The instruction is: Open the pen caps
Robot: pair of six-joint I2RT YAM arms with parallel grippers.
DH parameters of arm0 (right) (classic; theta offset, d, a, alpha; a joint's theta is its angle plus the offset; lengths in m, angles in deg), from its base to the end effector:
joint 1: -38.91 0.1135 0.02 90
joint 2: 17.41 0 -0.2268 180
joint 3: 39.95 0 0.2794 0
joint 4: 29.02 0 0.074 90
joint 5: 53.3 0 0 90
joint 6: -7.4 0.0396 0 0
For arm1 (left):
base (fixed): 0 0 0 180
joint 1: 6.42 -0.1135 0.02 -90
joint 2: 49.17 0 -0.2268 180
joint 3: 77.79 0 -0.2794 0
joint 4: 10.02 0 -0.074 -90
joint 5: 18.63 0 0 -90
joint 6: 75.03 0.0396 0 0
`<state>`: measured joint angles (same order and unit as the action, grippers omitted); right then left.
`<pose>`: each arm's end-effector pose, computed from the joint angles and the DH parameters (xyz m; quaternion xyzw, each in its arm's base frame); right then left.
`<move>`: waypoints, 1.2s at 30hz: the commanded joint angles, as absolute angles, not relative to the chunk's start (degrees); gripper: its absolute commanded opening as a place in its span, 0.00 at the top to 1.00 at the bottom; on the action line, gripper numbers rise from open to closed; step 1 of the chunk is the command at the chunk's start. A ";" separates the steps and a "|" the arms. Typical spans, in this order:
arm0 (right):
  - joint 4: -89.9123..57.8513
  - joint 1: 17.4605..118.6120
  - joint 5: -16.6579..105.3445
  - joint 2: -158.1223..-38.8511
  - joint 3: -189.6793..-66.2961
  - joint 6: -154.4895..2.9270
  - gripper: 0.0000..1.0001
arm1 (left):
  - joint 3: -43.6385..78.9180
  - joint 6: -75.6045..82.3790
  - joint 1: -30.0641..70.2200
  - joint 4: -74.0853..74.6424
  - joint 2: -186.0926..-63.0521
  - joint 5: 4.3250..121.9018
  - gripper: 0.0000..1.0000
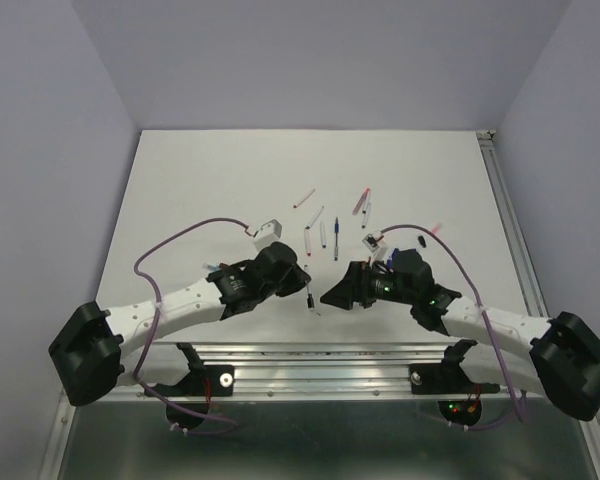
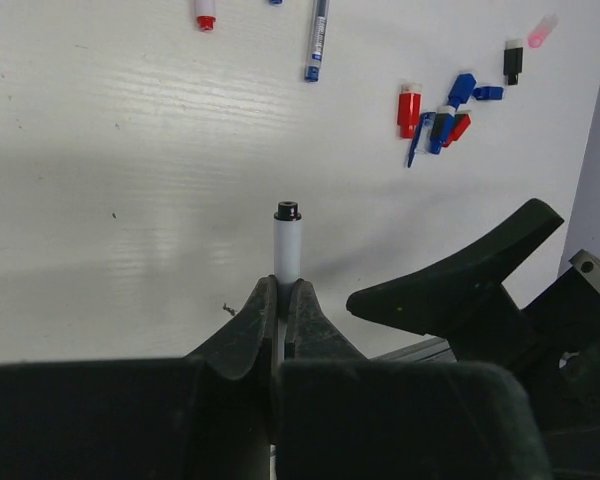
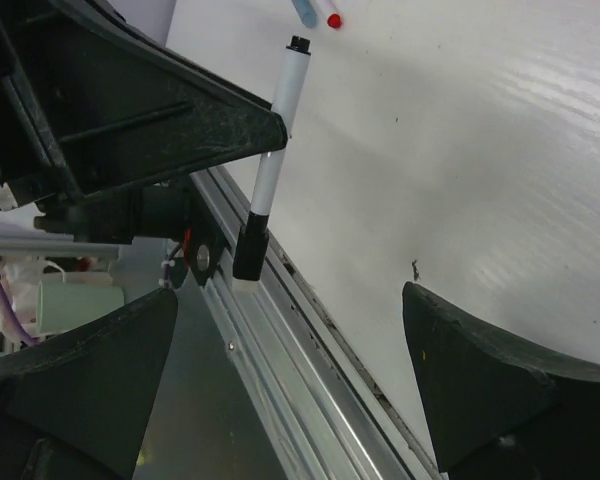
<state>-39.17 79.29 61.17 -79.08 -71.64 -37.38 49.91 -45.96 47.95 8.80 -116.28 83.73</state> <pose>0.1858 0.1796 0.1362 -0.0879 0.8041 0.5089 0.2943 0.1792 -0.2354 0.1886 -0.1009 0.8720 -0.3459 0.3314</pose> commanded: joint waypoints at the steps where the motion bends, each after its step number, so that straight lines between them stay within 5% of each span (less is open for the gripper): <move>1: -50.55 80.92 60.43 -83.92 -75.55 -35.14 0.02 | 47.10 -49.37 49.04 7.48 -117.02 86.93 1.00; 7: -52.92 84.43 59.64 -90.08 -78.28 -33.91 0.11 | 46.04 -50.25 50.00 7.13 -118.33 87.46 1.00; 12: -54.68 85.84 59.90 -93.52 -79.42 -31.80 0.33 | 45.95 -51.12 50.01 7.30 -118.78 88.86 1.00; 14: -54.51 86.10 60.26 -94.05 -79.60 -31.53 0.34 | 45.95 -51.74 50.09 7.30 -118.69 90.00 1.00; 20: -53.72 87.16 60.70 -95.71 -79.95 -30.65 0.64 | 44.55 -51.65 50.09 7.30 -119.21 91.68 1.00; 25: -55.56 88.22 63.77 -95.72 -79.86 -28.99 0.97 | 43.23 -50.69 50.01 6.08 -121.05 94.73 1.00; 36: -59.96 96.82 68.69 -87.73 -74.07 -23.71 0.99 | 39.98 -41.56 37.71 -7.37 -128.09 98.18 1.00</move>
<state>-51.28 87.79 52.47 -94.44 -76.04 -25.52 43.68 -46.29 45.02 5.34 -124.82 85.07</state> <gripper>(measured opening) 0.228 0.052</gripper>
